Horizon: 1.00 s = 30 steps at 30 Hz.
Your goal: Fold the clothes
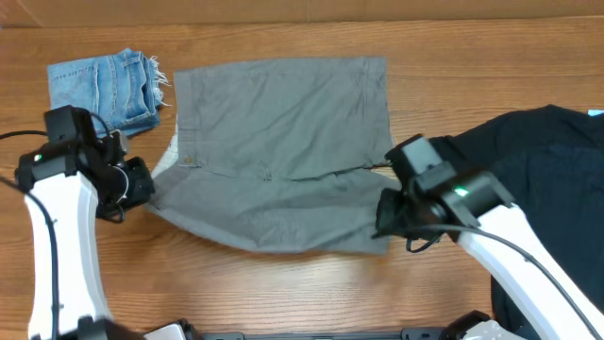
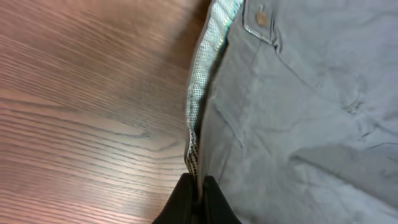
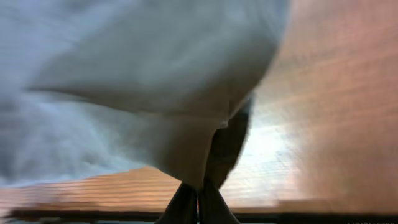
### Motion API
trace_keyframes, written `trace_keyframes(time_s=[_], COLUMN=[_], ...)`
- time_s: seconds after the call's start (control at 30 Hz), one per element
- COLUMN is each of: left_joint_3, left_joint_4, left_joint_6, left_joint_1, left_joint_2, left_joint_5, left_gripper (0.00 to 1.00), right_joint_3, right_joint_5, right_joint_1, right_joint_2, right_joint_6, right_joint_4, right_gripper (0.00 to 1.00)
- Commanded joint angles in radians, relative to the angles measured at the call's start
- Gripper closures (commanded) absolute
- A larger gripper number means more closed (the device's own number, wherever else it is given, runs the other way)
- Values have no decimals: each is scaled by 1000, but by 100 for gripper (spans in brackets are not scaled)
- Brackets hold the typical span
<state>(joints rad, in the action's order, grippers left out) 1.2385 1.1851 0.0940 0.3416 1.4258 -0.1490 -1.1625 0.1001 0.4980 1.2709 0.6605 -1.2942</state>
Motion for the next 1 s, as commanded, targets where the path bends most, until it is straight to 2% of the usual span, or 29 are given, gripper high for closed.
trace_keyframes(time_s=[0.0, 0.3, 0.57, 0.83, 0.97], left_joint_3=[10, 10, 10, 10, 8], left_joint_4=[2, 39, 38, 26, 24], left_joint_6=[-27, 5, 63, 63, 63], left_joint_1=[-4, -3, -3, -3, -3], left_joint_2=[-108, -266, -386, -381, -349], left_joint_5=[21, 137, 212, 213, 242], left_gripper=[96, 96, 96, 96, 96], right_joint_3=[-60, -206, -291, -289, -230], right_joint_5=[-27, -206, -219, -219, -138], right_joint_1=[-4, -4, -4, -4, 5], right_joint_2=[-47, -85, -98, -74, -30], right_joint_6=[-4, 101, 148, 148, 143], right_joint_4=[-7, -165, -256, -219, -217], right_gripper=[96, 96, 96, 96, 96])
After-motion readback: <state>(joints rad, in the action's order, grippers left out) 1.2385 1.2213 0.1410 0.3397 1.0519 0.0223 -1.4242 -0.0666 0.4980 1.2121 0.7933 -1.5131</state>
